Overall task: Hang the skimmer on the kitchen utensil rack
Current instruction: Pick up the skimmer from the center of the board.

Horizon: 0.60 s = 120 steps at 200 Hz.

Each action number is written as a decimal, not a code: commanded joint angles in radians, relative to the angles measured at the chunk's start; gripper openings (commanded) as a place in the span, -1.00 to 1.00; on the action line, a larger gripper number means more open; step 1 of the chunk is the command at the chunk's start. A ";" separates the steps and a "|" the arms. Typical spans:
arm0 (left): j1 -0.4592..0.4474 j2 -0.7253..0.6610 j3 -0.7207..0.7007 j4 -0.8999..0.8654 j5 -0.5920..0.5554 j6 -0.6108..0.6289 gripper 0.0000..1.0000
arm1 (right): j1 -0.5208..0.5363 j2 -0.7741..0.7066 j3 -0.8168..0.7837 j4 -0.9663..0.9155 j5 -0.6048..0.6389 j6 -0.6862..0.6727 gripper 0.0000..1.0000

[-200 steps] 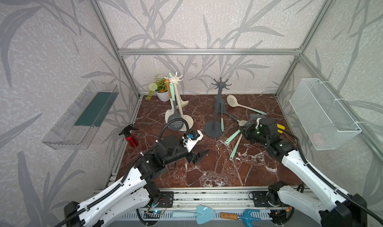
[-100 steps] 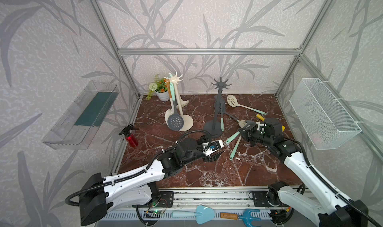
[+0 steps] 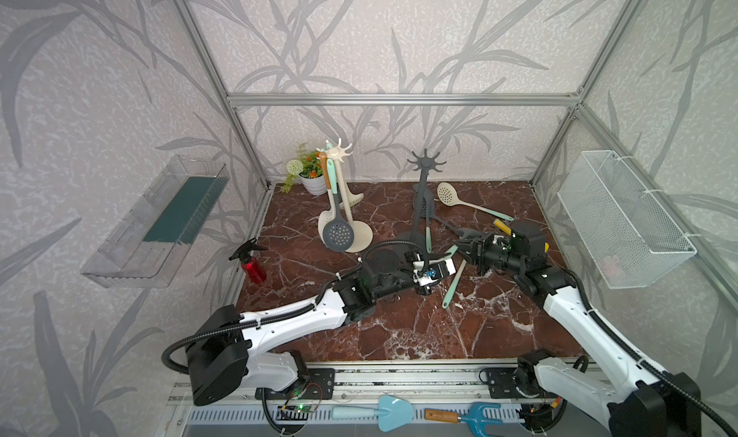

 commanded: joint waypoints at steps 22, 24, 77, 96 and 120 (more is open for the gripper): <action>-0.001 0.059 0.072 0.046 0.030 0.027 -1.00 | -0.010 0.009 -0.004 0.114 -0.083 0.065 -1.00; -0.002 0.060 0.074 0.045 0.029 0.027 -1.00 | -0.011 0.009 -0.005 0.115 -0.084 0.065 -1.00; 0.014 0.043 0.139 -0.068 -0.016 -0.002 -1.00 | -0.013 0.000 -0.012 0.135 -0.094 0.017 -0.51; 0.025 0.039 0.175 -0.127 -0.041 -0.030 -1.00 | -0.013 -0.015 0.003 0.078 -0.097 -0.088 -0.25; 0.053 0.034 0.215 -0.186 -0.086 -0.128 -1.00 | -0.013 -0.064 0.023 -0.036 -0.049 -0.327 -0.17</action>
